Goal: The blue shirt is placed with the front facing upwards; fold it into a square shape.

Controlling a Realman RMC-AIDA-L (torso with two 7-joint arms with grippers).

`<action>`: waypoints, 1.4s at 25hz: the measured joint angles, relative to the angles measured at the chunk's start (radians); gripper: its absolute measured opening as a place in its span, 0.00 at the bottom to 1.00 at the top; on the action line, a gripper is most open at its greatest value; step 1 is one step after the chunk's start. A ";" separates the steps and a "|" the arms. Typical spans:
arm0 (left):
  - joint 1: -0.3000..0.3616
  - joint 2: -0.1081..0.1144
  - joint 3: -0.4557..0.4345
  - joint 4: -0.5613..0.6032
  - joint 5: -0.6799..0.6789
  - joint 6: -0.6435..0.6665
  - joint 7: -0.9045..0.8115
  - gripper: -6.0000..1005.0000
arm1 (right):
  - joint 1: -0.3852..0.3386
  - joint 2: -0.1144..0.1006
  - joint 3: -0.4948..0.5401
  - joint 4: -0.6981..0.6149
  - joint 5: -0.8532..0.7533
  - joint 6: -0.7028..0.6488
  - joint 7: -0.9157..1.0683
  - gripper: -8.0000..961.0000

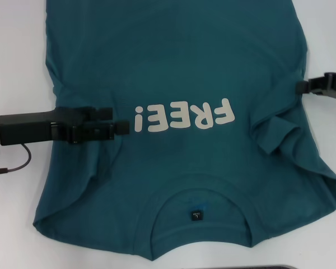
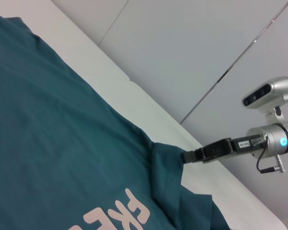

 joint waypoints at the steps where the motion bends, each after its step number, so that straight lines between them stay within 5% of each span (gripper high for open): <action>1: -0.001 0.000 0.000 0.000 0.000 0.000 0.000 0.87 | 0.009 0.002 -0.001 -0.002 0.002 0.000 -0.004 0.04; 12: -0.004 0.000 0.000 0.005 -0.002 -0.002 0.000 0.87 | 0.086 0.029 -0.002 -0.007 0.008 -0.030 -0.037 0.04; 35: -0.004 0.001 -0.003 0.006 0.002 -0.006 0.000 0.87 | 0.114 0.060 -0.060 -0.060 0.062 -0.150 -0.093 0.06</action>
